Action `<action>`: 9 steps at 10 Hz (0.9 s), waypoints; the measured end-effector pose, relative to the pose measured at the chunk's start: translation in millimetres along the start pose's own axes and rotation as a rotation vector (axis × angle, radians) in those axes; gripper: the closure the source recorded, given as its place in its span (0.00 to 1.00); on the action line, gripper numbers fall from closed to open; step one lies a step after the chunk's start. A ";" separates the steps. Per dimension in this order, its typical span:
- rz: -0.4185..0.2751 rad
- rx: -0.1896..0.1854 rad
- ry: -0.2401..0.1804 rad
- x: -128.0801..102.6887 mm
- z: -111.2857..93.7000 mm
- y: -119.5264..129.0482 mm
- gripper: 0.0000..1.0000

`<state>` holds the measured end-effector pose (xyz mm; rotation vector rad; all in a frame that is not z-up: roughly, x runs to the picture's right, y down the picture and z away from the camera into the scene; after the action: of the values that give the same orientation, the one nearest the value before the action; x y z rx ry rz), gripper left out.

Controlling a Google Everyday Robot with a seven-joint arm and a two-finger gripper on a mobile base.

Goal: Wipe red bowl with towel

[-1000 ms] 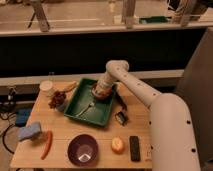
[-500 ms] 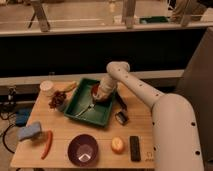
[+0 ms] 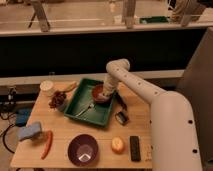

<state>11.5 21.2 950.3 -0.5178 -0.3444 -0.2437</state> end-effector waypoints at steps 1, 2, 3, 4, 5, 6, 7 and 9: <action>0.011 0.008 0.009 2.5 3.0 -6.2 1.00; 0.023 0.015 0.013 4.5 5.8 -10.9 1.00; 0.033 0.023 0.014 5.8 6.3 -14.6 1.00; 0.047 0.032 0.001 5.7 5.4 -18.9 1.00; 0.056 0.039 -0.020 2.8 3.8 -22.7 1.00; 0.059 0.042 -0.048 -2.6 3.0 -25.5 1.00; 0.060 0.043 -0.075 -8.3 1.6 -27.3 1.00; 0.061 0.036 -0.131 -21.2 0.8 -27.0 1.00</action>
<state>-16.5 1.8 954.8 -0.5087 -0.4586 -0.1441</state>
